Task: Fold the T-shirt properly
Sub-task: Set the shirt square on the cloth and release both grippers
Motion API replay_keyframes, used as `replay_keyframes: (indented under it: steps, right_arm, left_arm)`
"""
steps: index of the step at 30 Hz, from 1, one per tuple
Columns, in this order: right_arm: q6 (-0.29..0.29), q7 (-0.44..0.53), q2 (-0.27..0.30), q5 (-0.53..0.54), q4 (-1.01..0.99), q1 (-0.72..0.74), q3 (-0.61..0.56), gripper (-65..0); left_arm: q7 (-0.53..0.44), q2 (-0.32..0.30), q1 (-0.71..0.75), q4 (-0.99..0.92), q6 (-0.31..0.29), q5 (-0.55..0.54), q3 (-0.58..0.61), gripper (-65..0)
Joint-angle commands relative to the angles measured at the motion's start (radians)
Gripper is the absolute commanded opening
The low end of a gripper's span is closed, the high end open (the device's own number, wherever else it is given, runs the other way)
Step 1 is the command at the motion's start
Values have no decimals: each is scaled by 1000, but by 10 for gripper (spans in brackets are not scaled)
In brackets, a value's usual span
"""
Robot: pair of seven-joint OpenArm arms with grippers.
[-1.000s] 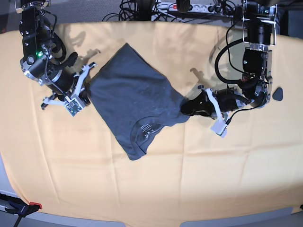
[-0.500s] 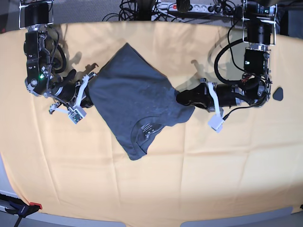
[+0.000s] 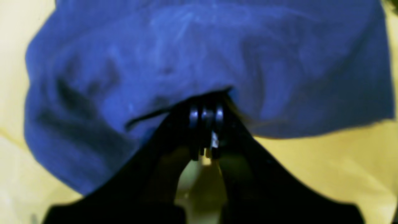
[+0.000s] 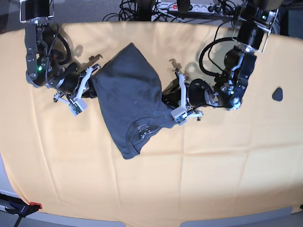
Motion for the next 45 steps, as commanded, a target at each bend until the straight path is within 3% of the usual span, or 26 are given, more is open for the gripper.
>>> replay_keyframes:
  steps: [1, 5, 9, 14, 17, 21, 24, 27, 29, 32, 35, 38, 42, 45]
  right_arm:
    - [-2, 10, 12, 18, 39, -12, 5, -650]
    - [-62, 7, 11, 16, 160, -113, 5, -650]
    - [-124, 8, -4, -38, 270, -199, 5, -650]
    - [-267, 15, -37, -190, 309, -243, 5, -650]
    - [-298, 15, -51, -197, 348, -245, 5, -650]
    - [-262, 16, -55, -191, 446, -245, 10, -650]
    - [-168, 87, -56, -91, 476, -241, 12, -650]
    - [-33, 116, -64, 5, 458, -220, 9, -650]
    - [0, 109, -67, 28, 425, -209, 9, -650]
    - [26, 110, -79, 29, 337, -168, 8, -650]
    - [37, 100, -98, 24, 231, -121, 9, -650]
    - [37, 25, -99, -7, 190, -130, 9, -650]
    - [11, -121, -94, -70, 206, -135, 19, -650]
    - [5, -131, -76, -74, 209, -156, 54, -650]
  left_arm:
    - [40, -8, -22, -10, 35, 101, 10, -650]
    - [-135, -8, -78, -94, 44, 203, 27, -650]
    - [-352, 2, -153, -288, 35, 215, 27, -650]
    - [-324, -10, -226, -324, 7, 207, 26, -650]
    - [-304, -45, -274, -251, 9, 123, 26, -650]
    - [-26, -84, -319, -92, -13, -186, 14, -650]
    - [145, -94, -311, 2, -56, -416, -20, -650]
    - [211, -89, -270, 13, -56, -581, -53, -650]
    - [206, -72, -230, 13, -56, -608, -57, -650]
    - [164, -10, -172, 9, -56, -505, -56, -650]
    - [50, 56, -120, -12, -56, -337, -55, -650]
    - [-24, 95, -68, -22, -56, -178, -55, -650]
    - [-113, 75, -46, -58, -56, -53, -54, -650]
    - [-167, 50, -46, -101, -56, -28, -54, -650]
